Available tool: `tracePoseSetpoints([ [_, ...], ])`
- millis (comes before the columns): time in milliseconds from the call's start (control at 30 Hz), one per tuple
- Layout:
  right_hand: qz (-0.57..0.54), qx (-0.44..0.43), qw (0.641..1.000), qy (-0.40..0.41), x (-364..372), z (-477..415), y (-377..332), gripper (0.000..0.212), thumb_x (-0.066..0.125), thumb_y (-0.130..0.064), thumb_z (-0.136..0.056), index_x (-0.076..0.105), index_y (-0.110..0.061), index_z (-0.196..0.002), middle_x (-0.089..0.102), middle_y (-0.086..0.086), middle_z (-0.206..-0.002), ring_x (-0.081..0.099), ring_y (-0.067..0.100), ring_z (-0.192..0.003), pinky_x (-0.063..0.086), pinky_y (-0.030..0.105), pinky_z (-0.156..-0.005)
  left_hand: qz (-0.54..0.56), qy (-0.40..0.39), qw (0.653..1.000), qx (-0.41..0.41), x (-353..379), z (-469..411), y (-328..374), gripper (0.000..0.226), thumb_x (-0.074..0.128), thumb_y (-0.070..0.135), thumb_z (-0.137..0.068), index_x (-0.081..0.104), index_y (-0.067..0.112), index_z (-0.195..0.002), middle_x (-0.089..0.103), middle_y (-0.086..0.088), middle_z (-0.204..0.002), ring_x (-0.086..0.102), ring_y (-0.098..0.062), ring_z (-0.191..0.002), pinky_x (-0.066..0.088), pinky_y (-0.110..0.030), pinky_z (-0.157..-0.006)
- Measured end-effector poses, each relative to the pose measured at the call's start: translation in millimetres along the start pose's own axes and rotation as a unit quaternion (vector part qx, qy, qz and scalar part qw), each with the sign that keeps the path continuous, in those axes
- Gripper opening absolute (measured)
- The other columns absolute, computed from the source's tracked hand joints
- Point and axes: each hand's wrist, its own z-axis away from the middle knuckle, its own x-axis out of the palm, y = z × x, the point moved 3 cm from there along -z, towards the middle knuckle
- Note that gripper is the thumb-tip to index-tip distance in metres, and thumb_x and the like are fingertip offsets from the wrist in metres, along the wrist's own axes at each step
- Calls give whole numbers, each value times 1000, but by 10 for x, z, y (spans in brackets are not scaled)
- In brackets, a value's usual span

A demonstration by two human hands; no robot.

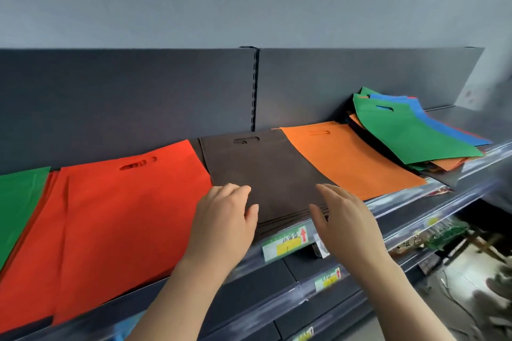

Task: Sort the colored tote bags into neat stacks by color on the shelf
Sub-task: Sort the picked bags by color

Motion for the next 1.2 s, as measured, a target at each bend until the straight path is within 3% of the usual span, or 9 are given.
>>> tracePoseSetpoints([
  [167,13,8,1000,6,-11,-450,338,35,55,-25,-92,58,-11,-123,60,4,-126,53,25,-117,39,32,-98,-18,-9,1000,16,290,-507,242,24,64,29,-85,68,15,-104,67,0,-101,59,-28,-94,47,-40,-80],
  [333,6,16,1000,2,11,-808,695,44,53,-30,-93,50,-15,-135,52,0,-137,45,21,-128,34,30,-104,-18,-37,999,31,521,-895,522,39,44,39,-96,51,24,-132,55,10,-127,46,-14,-118,35,-29,-98],
  [433,-1,12,1000,3,28,-995,942,43,57,-29,-91,54,-13,-131,56,4,-133,50,24,-124,38,33,-102,-14,-47,998,38,685,-1057,694,43,39,41,-98,45,27,-137,50,13,-132,41,-10,-123,31,-25,-102],
  [633,-10,-17,1000,16,9,-1443,1678,42,63,-26,-88,58,-8,-125,60,8,-127,54,27,-119,42,35,-99,-26,-50,998,17,1184,-1392,1160,37,41,41,-97,54,24,-127,56,10,-123,47,-13,-116,35,-27,-98],
  [800,20,-27,999,1,-167,-1860,2492,20,63,-20,-84,64,-5,-98,67,10,-102,59,32,-97,46,36,-80,-20,-36,999,-9,1660,-1702,1786,35,41,40,-97,58,20,-120,58,6,-118,49,-16,-112,38,-30,-96],
  [1000,77,18,997,-25,-293,-2220,3535,27,55,-24,-89,60,-4,-106,64,13,-111,57,33,-106,42,37,-89,-23,-76,996,-37,2302,-2101,2453,32,41,35,-97,57,17,-117,61,0,-114,52,-23,-106,41,-35,-92],
  [1200,69,52,994,-66,-344,-2341,4076,25,41,-29,-95,52,-12,-81,62,9,-97,57,30,-96,40,35,-78,115,-114,980,-118,2647,-2368,2855,39,49,34,-95,46,13,-127,61,-6,-119,56,-26,-109,46,-36,-89],
])
